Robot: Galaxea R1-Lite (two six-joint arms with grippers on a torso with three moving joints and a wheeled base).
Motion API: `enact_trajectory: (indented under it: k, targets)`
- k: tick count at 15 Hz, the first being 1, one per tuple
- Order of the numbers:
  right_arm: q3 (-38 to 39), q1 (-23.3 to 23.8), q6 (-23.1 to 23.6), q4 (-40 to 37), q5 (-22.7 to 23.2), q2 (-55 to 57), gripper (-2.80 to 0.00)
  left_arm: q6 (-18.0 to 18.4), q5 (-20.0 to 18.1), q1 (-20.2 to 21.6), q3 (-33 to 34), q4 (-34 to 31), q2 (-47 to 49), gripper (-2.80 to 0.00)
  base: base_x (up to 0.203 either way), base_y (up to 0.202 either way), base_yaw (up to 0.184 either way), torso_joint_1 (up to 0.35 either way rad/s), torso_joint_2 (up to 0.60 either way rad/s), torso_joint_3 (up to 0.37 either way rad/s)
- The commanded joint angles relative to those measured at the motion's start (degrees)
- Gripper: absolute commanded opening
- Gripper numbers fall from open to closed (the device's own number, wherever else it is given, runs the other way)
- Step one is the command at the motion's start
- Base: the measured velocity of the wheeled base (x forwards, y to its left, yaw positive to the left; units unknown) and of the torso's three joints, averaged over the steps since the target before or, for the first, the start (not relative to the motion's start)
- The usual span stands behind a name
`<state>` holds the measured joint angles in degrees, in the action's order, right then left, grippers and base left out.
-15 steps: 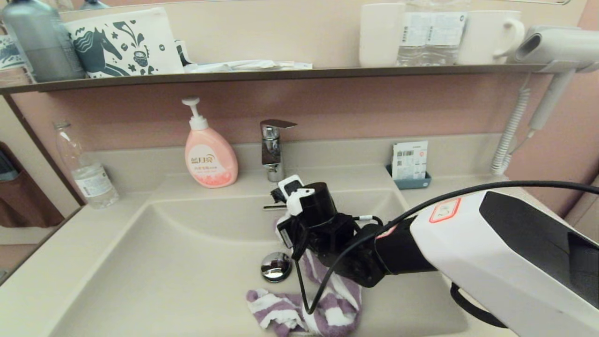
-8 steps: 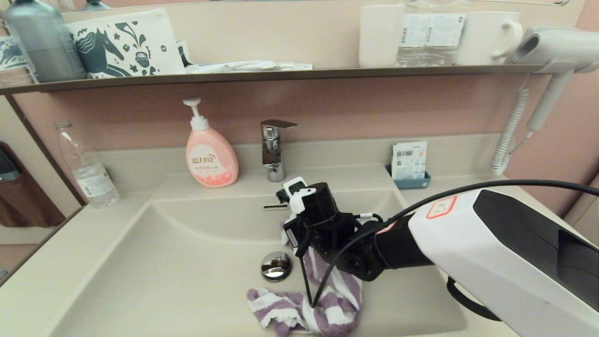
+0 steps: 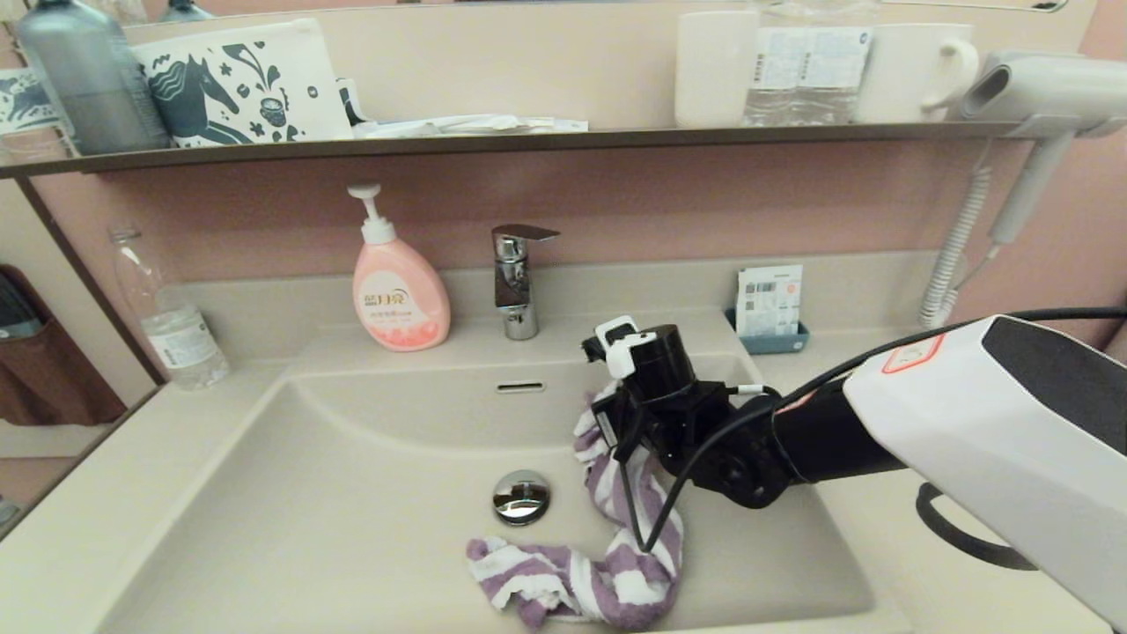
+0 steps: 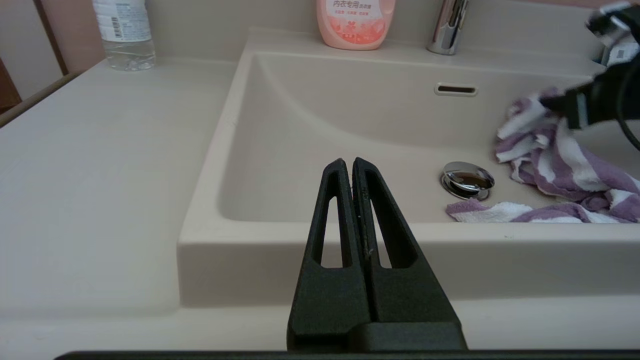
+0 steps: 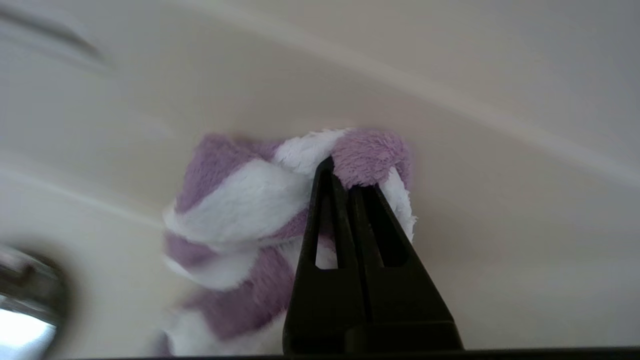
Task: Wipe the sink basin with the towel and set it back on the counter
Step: Wipe the sink
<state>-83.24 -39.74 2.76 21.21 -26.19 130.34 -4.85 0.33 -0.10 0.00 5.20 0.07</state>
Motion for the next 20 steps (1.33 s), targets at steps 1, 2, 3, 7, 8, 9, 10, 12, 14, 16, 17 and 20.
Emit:
enact_trajectory:
  k: [1,2,3,7,8,9,10,12,14,16,17,20]
  targets:
    - [3.8,-0.2,0.1,0.0,0.3,-3.3,-2.80,-0.1,0.0,0.0,0.0,0.1,0.0,-2.80,0.000,0.000,0.000,0.000,0.00,0.000]
    - [4.5,-0.3,0.0,0.1,0.3,-4.0,-2.80,-0.1,0.0,0.0,0.0,0.1,0.0,-2.80,0.000,0.000,0.000,0.000,0.00,0.000]
    - [4.5,-0.6,-0.3,0.1,0.4,-4.2,-2.80,0.0,0.0,0.0,0.0,0.1,0.0,-2.80,0.000,0.000,0.000,0.000,0.00,0.000]
    - [4.7,-5.8,-0.8,-3.1,3.2,-6.5,-2.80,-0.1,0.0,0.0,0.0,0.1,0.0,-2.80,0.000,0.000,0.000,0.000,0.00,0.000]
    - [4.4,-7.4,-0.9,-4.6,3.7,-6.4,-2.80,0.0,0.0,0.0,0.0,0.1,0.0,-2.80,0.000,0.000,0.000,0.000,0.00,0.000]
    - [4.2,-9.2,-0.9,-5.1,4.3,-6.1,-2.80,-0.1,0.0,0.0,0.0,0.1,0.0,-2.80,0.000,0.000,0.000,0.000,0.00,0.000]
    - [3.9,-10.4,-0.9,-5.2,5.4,-5.5,-2.80,-0.1,0.0,0.0,0.0,0.1,0.0,-2.80,0.000,0.000,0.000,0.000,0.00,0.000]
    - [1.1,-11.4,-0.8,-5.4,6.0,-3.1,-2.80,-0.1,0.0,0.0,0.0,0.1,0.0,-2.80,0.000,0.000,0.000,0.000,0.00,0.000]
    - [-3.9,-11.5,-0.6,-6.7,6.0,-0.4,-2.80,-0.1,0.0,0.0,0.0,0.1,0.0,-2.80,0.000,0.000,0.000,0.000,0.00,0.000]
    - [-10.0,-11.4,-0.5,-10.4,5.8,2.2,-2.80,-0.1,0.0,0.0,0.0,0.1,0.0,-2.80,0.000,0.000,0.000,0.000,0.00,0.000]
    - [-14.0,-11.3,-0.4,-12.6,5.7,3.6,-2.80,-0.1,0.0,0.0,0.0,0.1,0.0,-2.80,0.000,0.000,0.000,0.000,0.00,0.000]
    - [-24.8,-10.1,0.0,-18.6,4.9,8.3,-2.80,-0.1,0.0,0.0,0.0,0.1,0.0,-2.80,0.000,0.000,0.000,0.000,0.00,0.000]
